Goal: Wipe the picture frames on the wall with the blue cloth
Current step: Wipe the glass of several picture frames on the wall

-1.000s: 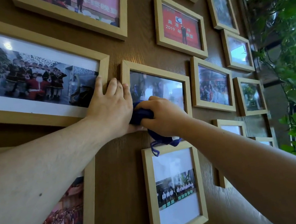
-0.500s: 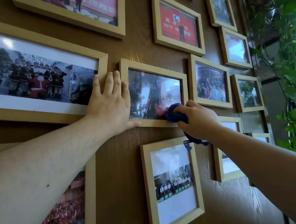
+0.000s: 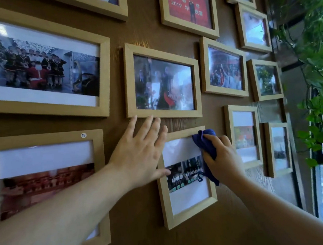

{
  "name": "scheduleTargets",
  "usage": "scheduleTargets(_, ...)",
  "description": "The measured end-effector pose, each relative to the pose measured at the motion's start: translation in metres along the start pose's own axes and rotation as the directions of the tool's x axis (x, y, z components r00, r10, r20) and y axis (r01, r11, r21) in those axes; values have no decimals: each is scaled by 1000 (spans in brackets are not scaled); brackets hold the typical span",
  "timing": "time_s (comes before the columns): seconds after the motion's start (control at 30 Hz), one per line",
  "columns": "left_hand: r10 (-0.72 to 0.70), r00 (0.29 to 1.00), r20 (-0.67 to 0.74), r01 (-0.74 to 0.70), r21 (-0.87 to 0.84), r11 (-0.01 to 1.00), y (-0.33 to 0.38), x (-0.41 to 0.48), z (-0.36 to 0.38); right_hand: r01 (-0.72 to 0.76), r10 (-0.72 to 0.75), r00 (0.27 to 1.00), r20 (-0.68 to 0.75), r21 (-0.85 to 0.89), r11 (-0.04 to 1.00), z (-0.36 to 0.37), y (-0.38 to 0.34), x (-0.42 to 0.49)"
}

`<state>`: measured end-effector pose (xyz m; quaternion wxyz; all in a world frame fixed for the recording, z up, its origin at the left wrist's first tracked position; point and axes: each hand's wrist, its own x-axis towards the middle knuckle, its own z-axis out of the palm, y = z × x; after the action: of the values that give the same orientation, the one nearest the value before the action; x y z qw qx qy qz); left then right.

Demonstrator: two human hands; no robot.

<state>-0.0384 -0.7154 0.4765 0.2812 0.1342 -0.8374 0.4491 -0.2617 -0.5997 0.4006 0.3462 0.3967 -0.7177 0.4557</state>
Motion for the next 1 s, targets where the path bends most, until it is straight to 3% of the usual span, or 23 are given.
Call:
scheduleTargets(0.27, -69, 994, 82, 74, -53, 996, 6, 1, 25, -76, 76, 997, 4, 27, 997, 23, -4, -14)
scheduleTargets(0.4, -47, 995, 84, 51, -54, 997, 9, 2, 26, 62, -61, 997, 55, -19, 998, 28, -26, -20)
scheduleTargets(0.53, -35, 996, 86, 39, -48, 998, 12, 6, 25, 352, -339, 929, 149, -71, 933, 33, -45, -36)
scheduleTargets(0.63, -35, 996, 88, 38, -39, 999, 12, 7, 24, 417, -397, 903, 162, -116, 901, 30, -36, -34)
scheduleTargets(0.73, -30, 995, 94, 33, -32, 999, 12, 6, 24, 369, -348, 927, 138, -174, 913, 24, -11, -28)
scheduleTargets(0.87, -35, 996, 81, 38, -30, 999, 12, 6, 25, 149, -138, 988, 63, -225, 963, 23, 6, -25)
scheduleTargets(0.93, -37, 996, 82, 40, -29, 999, 13, 5, 26, 156, -147, 988, 56, -202, 967, 27, -1, -29)
scheduleTargets(1.0, -40, 996, 80, 44, -38, 998, 14, 6, 26, 273, -261, 961, 90, -173, 946, 30, -15, -39)
